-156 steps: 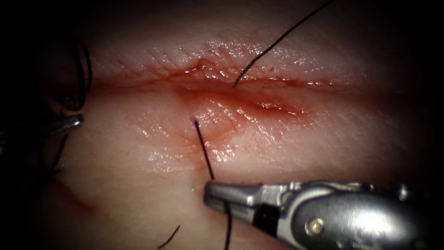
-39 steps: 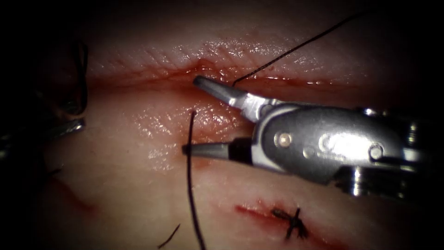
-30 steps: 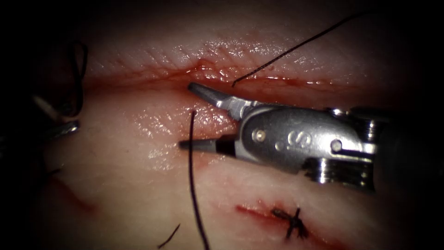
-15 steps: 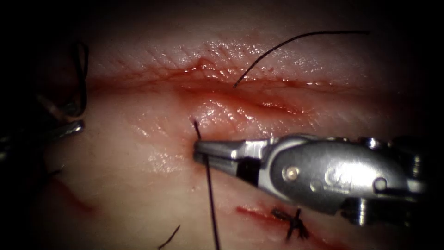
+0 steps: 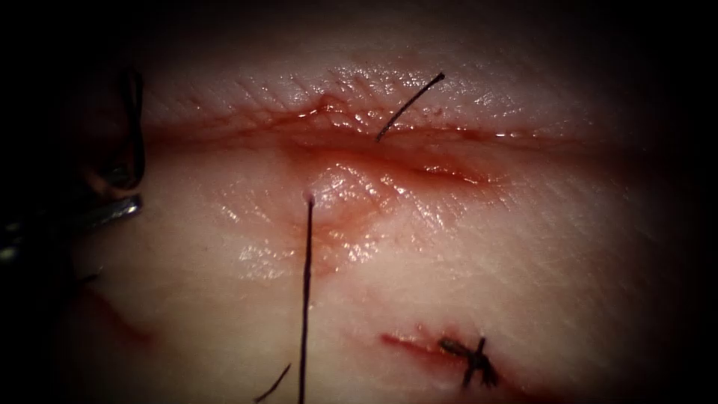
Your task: Wound Closure
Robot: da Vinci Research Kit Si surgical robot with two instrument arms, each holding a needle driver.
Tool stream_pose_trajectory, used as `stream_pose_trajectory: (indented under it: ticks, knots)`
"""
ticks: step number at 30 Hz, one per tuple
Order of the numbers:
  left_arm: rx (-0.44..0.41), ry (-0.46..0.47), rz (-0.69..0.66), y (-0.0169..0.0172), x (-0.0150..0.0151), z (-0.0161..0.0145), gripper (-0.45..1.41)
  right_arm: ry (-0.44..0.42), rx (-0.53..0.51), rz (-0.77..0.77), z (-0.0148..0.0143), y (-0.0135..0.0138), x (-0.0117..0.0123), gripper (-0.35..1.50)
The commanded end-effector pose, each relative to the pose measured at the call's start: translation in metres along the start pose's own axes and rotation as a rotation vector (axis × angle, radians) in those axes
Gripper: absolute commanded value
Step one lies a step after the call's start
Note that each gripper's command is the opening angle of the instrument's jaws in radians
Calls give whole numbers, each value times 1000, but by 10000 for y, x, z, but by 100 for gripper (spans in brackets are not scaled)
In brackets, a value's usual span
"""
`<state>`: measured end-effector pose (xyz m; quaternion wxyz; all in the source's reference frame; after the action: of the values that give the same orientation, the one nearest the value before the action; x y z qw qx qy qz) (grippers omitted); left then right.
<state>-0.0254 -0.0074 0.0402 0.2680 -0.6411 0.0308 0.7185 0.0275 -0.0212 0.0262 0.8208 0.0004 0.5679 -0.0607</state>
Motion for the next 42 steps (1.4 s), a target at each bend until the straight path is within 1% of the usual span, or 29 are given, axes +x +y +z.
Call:
stream_pose_trajectory:
  ticks: [1,2,3,4,5,6,7,8,9,12,15,16,19,20,22,23,24,25,26,27,28,29,30,31,33,35,38,39,42]
  knots:
    - [-3,-2,-1,-1,-6,6,-45,-19,-25,19,5,6,-7,120]
    - [-3,-2,-1,-1,-6,6,-45,-19,-25,19,5,6,-7,120]
    - [-5,-5,-2,-2,-6,7,-45,-28,-33,27,1,8,-10,126]
    - [-6,-8,-4,-6,-6,9,-45,-68,-71,41,-17,18,-21,138]
    - [-6,-8,-4,-6,-6,9,-45,-68,-71,41,-17,18,-21,138]
    - [-5,-11,-5,-9,-7,12,-45,-127,-106,58,-34,27,-31,143]
    - [-3,-12,-7,-11,-7,15,-45,-156,-118,53,-41,31,-35,147]
    - [-3,-12,-7,-11,-7,15,-45,-156,-118,53,-41,31,-35,147]
    - [-1,-16,-8,-14,-7,20,-45,-203,-127,41,-59,42,-46,147]
    - [2,-25,-9,-16,-9,29,-45,-270,-157,6,-83,56,-60,147]
    - [-2,-32,-8,-17,-12,39,-45,-377,-201,-59,-100,66,-71,147]
    - [-3,-30,-6,-19,-15,44,-45,-445,-216,-118,-107,71,-75,147]
    - [-5,-34,-3,-23,-21,47,-45,-510,-228,-164,-116,76,-81,147]
    - [-6,-36,-1,-26,-25,48,-45,-551,-235,-185,-120,79,-84,148]
    - [-7,-38,1,-28,-29,49,-45,-567,-241,-168,-121,83,-86,147]
    - [-6,-38,2,-29,-30,50,-45,-542,-243,-120,-121,86,-87,143]
    - [-8,-35,6,-31,-35,52,-45,-446,-260,64,-120,93,-90,135]
    - [-8,-40,10,-30,-39,53,-45,-325,-248,378,-114,100,-93,101]
    - [-8,-40,10,-30,-39,53,-45,-325,-248,378,-114,100,-93,101]
    - [-9,-47,16,-27,-44,55,-45,-252,-241,549,-105,108,-97,64]
    - [-8,-49,25,-25,-46,56,-45,-224,-254,587,-100,113,-100,64]
    - [-8,-52,22,-23,-48,57,-45,-198,-273,643,-95,118,-102,74]
    - [-7,-54,24,-22,-50,58,-45,-161,-287,725,-87,125,-105,78]
    - [-6,-56,23,-19,-53,59,-45,-90,-318,848,-73,135,-111,99]
    - [-3,-60,25,-16,-54,58,-45,-30,-334,978,-57,146,-119,108]
    - [-7,-64,24,-11,-55,56,-45,37,-337,1174,-29,165,-136,120]
    - [-8,-63,24,-8,-54,55,-45,58,-348,1280,-9,173,-152,120]
    - [-11,-62,24,-6,-53,54,-45,68,-357,1341,1,174,-161,121]
    - [-14,-60,24,-4,-52,54,-45,69,-363,1410,16,168,-177,123]
